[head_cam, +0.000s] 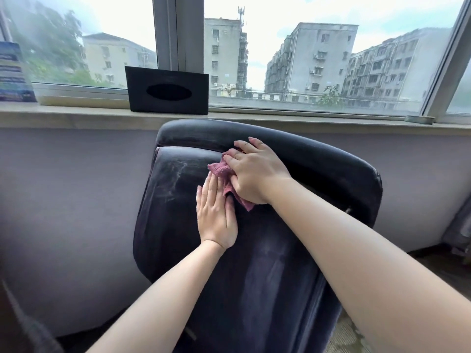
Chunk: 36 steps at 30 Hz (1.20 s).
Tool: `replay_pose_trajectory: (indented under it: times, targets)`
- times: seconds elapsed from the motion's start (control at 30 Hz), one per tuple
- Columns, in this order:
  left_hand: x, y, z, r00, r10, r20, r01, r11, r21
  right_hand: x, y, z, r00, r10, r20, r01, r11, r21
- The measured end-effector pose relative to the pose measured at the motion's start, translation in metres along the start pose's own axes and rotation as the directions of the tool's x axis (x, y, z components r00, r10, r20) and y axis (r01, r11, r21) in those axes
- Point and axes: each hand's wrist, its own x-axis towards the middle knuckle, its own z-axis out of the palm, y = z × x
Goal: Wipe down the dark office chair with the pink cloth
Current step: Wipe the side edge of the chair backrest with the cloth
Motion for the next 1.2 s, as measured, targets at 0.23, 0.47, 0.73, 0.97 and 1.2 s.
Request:
replay_pose_trajectory:
  times: [0.23, 0.47, 0.73, 0.97, 1.2]
  targets:
    - [-0.003, 0.014, -0.018, 0.971, -0.176, 0.159, 0.176, 0.984, 0.016, -0.028, -0.002, -0.018, 0.999, 0.03, -0.042, -0.027, 0.998, 0.058]
    - [-0.002, 0.042, -0.04, 0.916, -0.251, 0.314, 0.223, 0.967, 0.123, -0.095, 0.014, -0.035, 0.989, 0.098, -0.111, -0.094, 0.995, 0.046]
    - [-0.006, 0.098, -0.045, 0.888, -0.249, 0.386, 0.236, 0.968, 0.082, -0.154, 0.022, -0.04, 0.97, 0.176, -0.17, -0.164, 0.983, 0.083]
    - [-0.019, 0.127, -0.05, 0.861, -0.267, 0.433, 0.293, 0.956, 0.006, -0.183, 0.024, -0.048, 0.983, 0.154, -0.099, -0.154, 0.988, 0.015]
    - [-0.007, 0.106, -0.058, 0.865, -0.275, 0.421, 0.303, 0.953, 0.001, -0.145, 0.022, -0.038, 0.99, 0.137, 0.029, -0.135, 0.989, -0.056]
